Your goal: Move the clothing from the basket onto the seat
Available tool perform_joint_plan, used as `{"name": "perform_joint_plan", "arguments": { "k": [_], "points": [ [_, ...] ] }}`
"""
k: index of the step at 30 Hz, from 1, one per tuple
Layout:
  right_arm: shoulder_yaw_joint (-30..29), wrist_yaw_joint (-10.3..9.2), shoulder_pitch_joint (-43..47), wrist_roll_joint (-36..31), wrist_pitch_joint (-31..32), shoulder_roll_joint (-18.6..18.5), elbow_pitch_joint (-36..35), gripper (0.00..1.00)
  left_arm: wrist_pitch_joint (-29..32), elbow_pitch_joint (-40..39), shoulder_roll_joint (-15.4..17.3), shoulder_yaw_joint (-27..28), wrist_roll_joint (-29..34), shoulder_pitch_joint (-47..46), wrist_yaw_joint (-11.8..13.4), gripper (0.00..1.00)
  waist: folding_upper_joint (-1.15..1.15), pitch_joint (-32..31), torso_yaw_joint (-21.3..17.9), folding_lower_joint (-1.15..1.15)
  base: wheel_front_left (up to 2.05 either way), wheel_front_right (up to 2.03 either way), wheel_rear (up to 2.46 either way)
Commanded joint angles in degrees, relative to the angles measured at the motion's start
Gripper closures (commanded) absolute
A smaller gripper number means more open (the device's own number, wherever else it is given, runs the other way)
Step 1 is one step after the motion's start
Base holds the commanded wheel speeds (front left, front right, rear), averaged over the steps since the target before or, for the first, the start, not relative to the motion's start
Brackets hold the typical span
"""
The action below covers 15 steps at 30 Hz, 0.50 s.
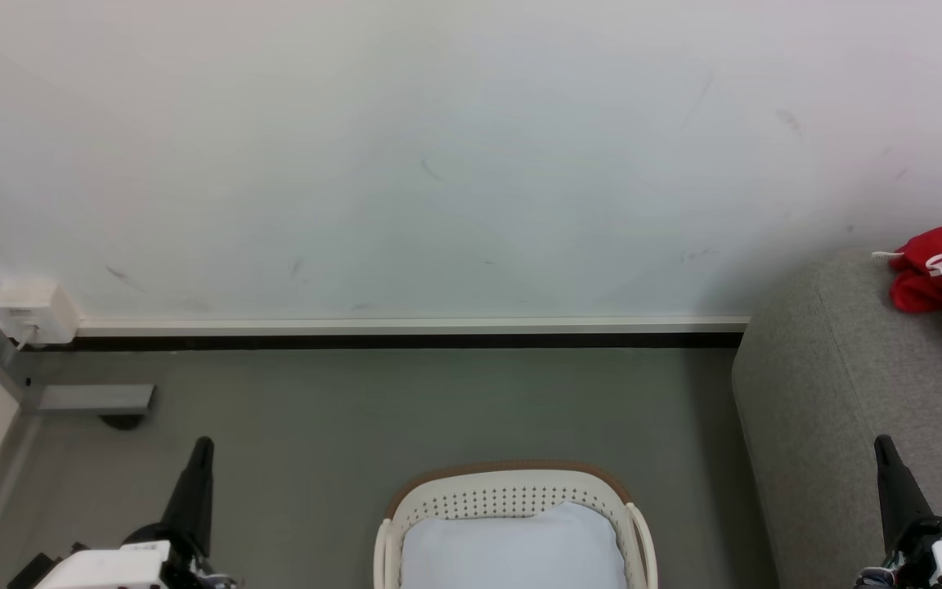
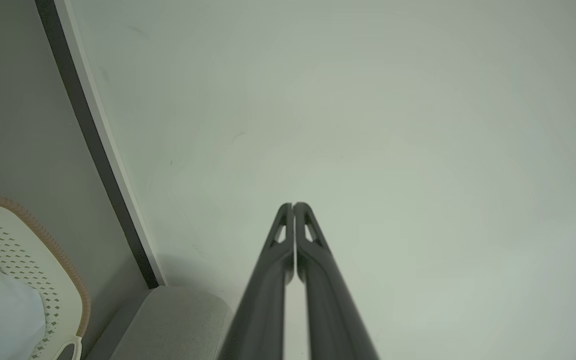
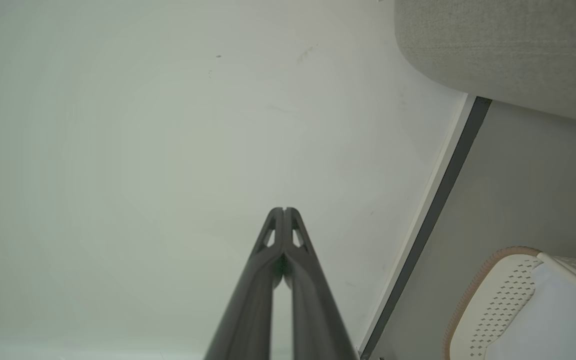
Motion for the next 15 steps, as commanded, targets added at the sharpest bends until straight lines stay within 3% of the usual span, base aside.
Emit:
{"name": "perform_joint_plan", "arguments": {
  "k": [1, 15],
  "points": [
    [-0.22, -0.12, -0.76, 0.06, 0.19, -0.46, -0.3, 1.0, 0.24, -0.19, 0.12, 0.12, -0.76, -0.45, -0.12, 1.0, 0.0, 0.0, 0.0, 0.0, 0.0, 0.0, 0.0],
    [-0.21, -0.12, -0.76, 0.06, 0.19, -0.46, -0.3, 1.0, 0.24, -0.18, 0.12, 0.11, -0.76, -0.45, -0.12, 1.0, 0.0, 0.0, 0.0, 0.0, 0.0, 0.0, 0.0]
  ]
}}
